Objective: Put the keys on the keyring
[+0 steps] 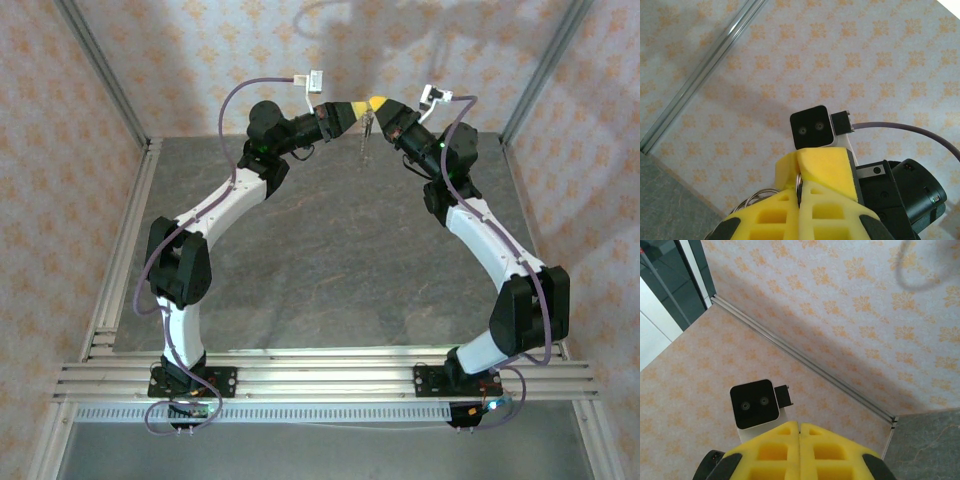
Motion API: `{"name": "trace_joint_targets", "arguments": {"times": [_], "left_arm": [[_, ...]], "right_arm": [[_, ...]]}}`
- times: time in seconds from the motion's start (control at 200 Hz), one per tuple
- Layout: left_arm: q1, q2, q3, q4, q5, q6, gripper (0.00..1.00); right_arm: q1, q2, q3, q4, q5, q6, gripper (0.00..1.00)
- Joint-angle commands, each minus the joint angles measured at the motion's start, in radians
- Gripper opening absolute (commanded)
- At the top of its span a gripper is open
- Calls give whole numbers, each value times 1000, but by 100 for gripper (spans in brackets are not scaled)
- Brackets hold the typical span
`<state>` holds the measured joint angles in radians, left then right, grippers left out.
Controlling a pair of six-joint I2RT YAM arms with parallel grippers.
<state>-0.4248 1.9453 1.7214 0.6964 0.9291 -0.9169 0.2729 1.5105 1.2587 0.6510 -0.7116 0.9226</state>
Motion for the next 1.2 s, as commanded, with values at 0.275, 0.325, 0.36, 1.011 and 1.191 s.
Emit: {"name": "trace_joint_targets", "arguments": {"times": [0.275, 0.325, 0.36, 1.011, 1.191], "left_arm": [[-15, -40, 56, 27, 10, 25, 0], [-15, -40, 56, 27, 10, 26, 0], [-15, -40, 55, 27, 9, 26, 0], [73, -86, 89, -193, 78, 142, 37], [83, -45, 171, -302, 159, 197, 39]], "right_arm": [[14, 15, 53, -69, -117, -47, 1], [14, 14, 51, -75, -113, -52, 0], [15, 12, 50, -80, -110, -57, 0], [-106, 45, 146, -222, -304, -161, 0], [-126, 75, 184, -243, -386, -177, 0]]}}
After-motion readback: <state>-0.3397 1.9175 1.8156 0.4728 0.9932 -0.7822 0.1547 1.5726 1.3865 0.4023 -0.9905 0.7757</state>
